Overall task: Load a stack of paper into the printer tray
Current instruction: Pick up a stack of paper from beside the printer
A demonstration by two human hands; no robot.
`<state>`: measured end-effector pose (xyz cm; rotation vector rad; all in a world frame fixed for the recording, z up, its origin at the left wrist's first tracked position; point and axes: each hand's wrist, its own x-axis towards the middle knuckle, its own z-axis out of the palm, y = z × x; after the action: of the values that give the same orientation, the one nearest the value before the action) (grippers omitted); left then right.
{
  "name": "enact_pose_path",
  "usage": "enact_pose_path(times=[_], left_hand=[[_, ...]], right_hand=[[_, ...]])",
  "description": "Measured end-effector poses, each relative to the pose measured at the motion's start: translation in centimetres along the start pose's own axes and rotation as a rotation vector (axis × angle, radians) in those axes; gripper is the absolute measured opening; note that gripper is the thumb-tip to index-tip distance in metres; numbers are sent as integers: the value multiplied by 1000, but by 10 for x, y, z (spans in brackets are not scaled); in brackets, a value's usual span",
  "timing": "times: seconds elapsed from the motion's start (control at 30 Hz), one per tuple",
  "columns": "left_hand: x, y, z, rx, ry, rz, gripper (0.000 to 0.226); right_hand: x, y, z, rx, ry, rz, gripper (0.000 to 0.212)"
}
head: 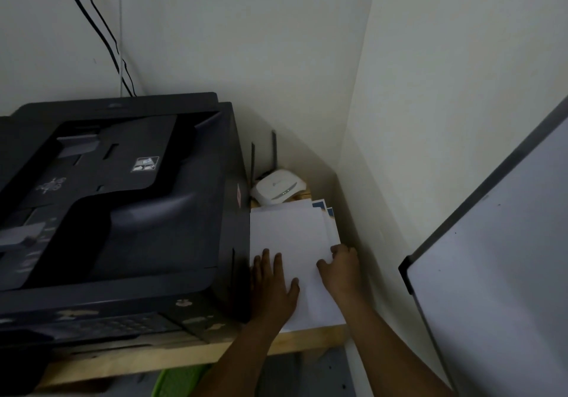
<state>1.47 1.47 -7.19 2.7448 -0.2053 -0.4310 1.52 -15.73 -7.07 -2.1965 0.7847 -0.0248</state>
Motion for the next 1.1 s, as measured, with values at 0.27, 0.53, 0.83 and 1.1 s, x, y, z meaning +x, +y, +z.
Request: enact_pose_path(times=[0.27, 0.53, 0.83, 1.1], left_hand=[[1, -1, 2, -25, -10, -6, 83], [0, -2, 1, -15, -19, -4, 83], [-2, -1, -1, -9, -25, -8, 83], [-2, 0, -2, -13, -29, -10, 83]], right_hand=[[10, 5, 2, 244, -7, 91, 50], [6, 3, 2, 208, 4, 78, 44], [-7, -4, 3, 225, 182, -43, 29], [-10, -9, 3, 301, 172, -24, 25]])
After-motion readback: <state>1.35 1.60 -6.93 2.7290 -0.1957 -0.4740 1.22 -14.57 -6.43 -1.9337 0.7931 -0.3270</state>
